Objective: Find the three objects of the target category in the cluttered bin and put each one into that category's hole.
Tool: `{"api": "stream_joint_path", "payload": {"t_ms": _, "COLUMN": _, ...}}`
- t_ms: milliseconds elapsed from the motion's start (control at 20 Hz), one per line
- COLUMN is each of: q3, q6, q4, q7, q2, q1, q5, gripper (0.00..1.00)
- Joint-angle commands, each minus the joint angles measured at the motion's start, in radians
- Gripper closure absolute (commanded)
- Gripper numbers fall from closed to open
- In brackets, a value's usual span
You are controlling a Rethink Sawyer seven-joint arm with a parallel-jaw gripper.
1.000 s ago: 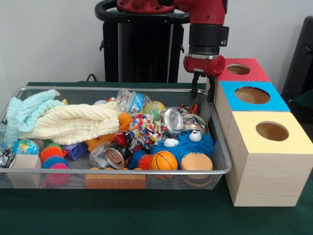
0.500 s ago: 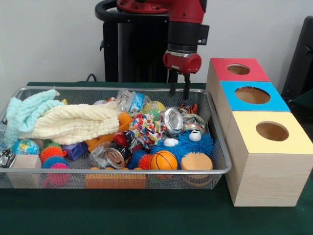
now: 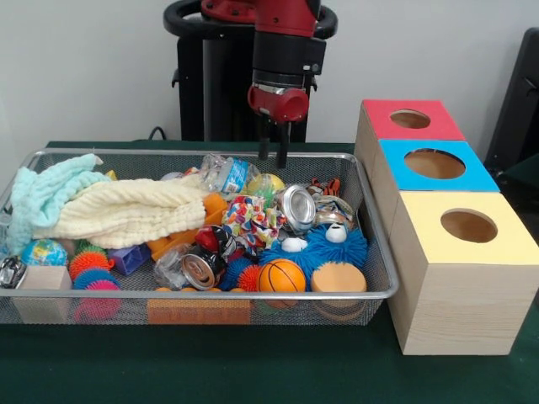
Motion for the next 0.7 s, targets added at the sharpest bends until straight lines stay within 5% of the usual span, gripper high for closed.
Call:
{"api": "stream_joint_path", "payload": {"t_ms": 50, "q3": 0.056, "q6": -0.006, "q4": -0.012, "q7": 0.015, "q2": 0.054, "q1": 0.037, "q5": 0.022, "gripper": 0.00}}
{"api": "stream_joint_path", "payload": {"t_ms": 700, "q3": 0.002, "q6": -0.077, "q4": -0.072, "q7": 0.014, "q2": 0.155, "q1": 0.138, "q5": 0.083, "gripper": 0.00}}
